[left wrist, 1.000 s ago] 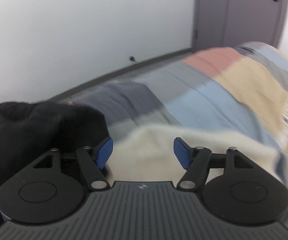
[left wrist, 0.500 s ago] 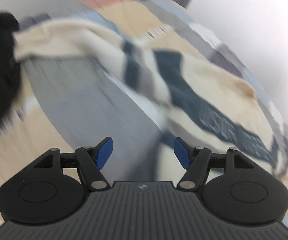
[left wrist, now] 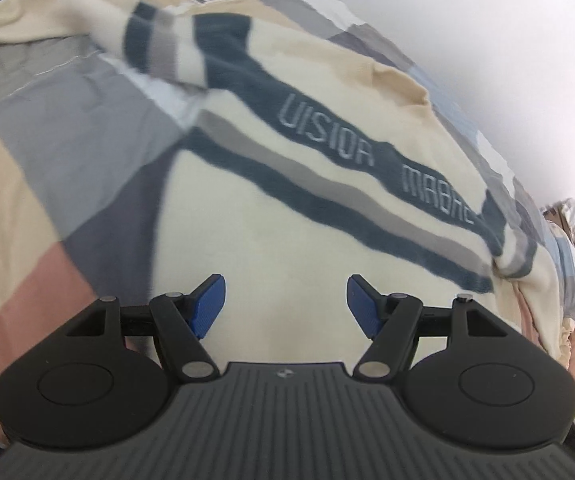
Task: Fold large clothes
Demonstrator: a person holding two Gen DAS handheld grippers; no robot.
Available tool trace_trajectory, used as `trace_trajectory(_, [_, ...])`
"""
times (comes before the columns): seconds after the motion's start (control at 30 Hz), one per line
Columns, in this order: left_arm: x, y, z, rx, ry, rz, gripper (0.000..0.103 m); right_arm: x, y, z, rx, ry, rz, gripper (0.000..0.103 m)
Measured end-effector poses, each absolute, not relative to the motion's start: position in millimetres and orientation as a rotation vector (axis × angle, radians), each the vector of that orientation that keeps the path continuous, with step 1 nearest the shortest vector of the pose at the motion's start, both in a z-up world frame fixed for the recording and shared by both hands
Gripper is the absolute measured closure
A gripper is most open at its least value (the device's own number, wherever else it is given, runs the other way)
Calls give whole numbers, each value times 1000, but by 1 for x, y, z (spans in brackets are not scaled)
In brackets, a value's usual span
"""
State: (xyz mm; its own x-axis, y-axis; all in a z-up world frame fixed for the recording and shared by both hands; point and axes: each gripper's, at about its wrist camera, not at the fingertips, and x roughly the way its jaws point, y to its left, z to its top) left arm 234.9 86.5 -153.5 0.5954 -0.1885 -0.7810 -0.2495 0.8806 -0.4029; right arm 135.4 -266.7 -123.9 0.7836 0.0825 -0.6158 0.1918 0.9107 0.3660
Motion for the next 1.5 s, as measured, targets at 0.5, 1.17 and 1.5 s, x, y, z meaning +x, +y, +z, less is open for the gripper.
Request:
trace_trajectory(0.5, [257, 41, -194, -356, 849, -123, 31, 156, -278, -164, 525, 840, -210, 15])
trace_trajectory(1.17, [247, 56, -207, -375, 839, -151, 31, 139, -257, -127, 364, 701, -221, 88])
trace_trajectory(1.5, [255, 41, -225, -255, 899, -110, 29, 149, -267, -140, 403, 781, -235, 80])
